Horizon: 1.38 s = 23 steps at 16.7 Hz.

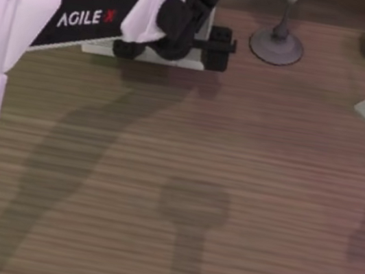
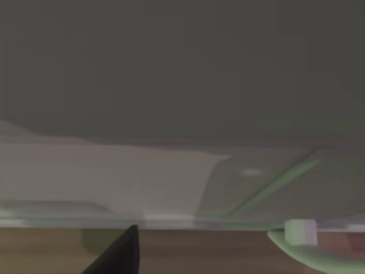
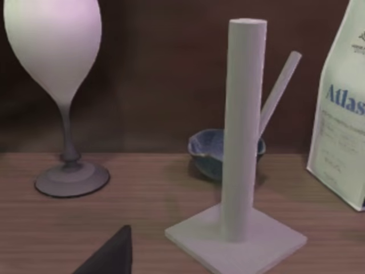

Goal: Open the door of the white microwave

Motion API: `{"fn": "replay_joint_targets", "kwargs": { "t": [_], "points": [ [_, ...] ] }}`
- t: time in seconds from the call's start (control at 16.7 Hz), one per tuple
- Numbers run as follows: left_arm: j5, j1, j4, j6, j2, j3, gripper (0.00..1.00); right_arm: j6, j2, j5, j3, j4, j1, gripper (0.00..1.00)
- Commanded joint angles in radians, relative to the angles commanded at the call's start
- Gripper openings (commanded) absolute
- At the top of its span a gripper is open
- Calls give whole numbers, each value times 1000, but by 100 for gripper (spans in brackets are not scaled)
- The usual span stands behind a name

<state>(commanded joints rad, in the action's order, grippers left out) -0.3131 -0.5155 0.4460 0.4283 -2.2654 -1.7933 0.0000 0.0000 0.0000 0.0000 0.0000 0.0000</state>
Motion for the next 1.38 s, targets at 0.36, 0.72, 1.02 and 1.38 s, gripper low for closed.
{"fn": "replay_joint_targets", "kwargs": {
  "t": [0.36, 0.72, 1.02, 1.38],
  "points": [
    [0, 0, 0, 0, 0, 0, 40, 0, 0, 0, 0, 0, 0, 100],
    [0, 0, 0, 0, 0, 0, 0, 0, 0, 0, 0, 0, 0, 100],
    [0, 0, 0, 0, 0, 0, 0, 0, 0, 0, 0, 0, 0, 100],
    [5, -32, -6, 8, 47, 85, 0, 0, 0, 0, 0, 0, 0, 100]
  ]
}}
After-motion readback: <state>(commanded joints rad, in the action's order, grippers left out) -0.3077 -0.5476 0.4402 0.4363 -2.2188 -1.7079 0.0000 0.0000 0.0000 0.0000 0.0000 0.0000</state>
